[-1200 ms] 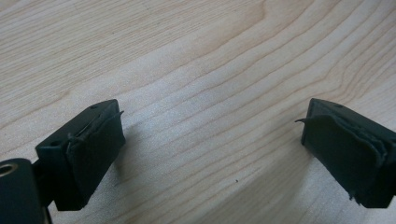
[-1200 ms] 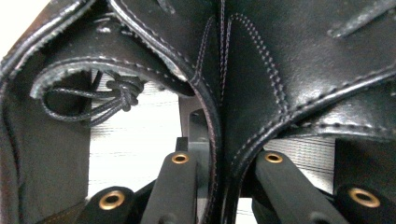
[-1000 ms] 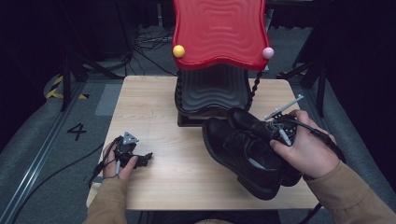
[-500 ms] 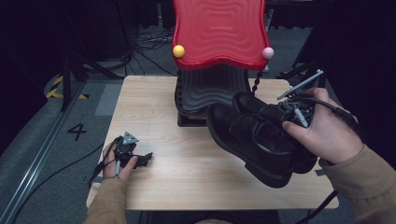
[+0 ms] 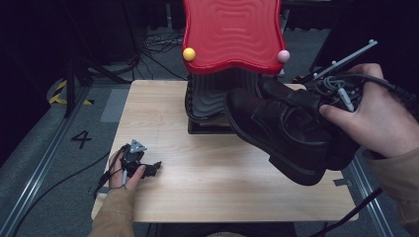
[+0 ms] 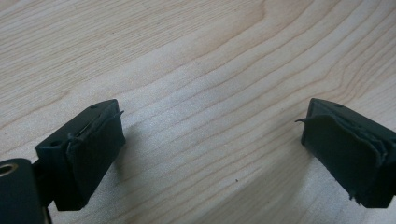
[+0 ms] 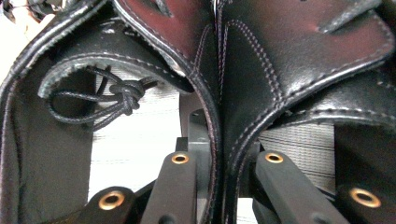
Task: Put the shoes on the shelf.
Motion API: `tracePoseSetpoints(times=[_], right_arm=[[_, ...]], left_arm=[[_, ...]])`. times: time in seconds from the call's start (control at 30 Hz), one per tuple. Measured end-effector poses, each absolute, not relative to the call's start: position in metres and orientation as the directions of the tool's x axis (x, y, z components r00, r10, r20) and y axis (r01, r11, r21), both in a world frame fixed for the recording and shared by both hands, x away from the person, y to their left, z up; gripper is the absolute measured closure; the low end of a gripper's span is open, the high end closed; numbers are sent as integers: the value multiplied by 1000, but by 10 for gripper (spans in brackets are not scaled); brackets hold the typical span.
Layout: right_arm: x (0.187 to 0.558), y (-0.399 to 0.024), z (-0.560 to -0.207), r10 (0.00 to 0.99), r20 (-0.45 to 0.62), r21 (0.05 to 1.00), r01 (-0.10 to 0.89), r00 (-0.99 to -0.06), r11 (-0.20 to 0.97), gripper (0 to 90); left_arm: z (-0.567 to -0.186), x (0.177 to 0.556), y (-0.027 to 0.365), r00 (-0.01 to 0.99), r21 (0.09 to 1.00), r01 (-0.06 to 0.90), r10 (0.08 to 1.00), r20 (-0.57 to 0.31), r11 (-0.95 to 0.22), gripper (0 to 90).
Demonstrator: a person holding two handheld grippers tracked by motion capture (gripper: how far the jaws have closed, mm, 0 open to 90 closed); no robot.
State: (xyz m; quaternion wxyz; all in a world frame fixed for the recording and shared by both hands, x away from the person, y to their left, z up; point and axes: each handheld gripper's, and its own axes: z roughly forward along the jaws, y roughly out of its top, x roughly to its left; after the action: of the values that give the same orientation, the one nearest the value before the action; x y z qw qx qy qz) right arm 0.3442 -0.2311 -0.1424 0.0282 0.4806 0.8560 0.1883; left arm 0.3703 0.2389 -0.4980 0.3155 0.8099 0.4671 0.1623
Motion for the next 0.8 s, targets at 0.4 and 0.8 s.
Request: tracePoseSetpoints(times=[0.4,0.8], right_arm=[[342,-223,-100,827,139,360,806,-545,470,819],[365,-202,-59,848,107,416,798,-520,436,818]], left_arm=[[-498,370,239,512,659,657,858,-33,-367,62],[-498,370,239,513,659,655,858,-30,-368,61]])
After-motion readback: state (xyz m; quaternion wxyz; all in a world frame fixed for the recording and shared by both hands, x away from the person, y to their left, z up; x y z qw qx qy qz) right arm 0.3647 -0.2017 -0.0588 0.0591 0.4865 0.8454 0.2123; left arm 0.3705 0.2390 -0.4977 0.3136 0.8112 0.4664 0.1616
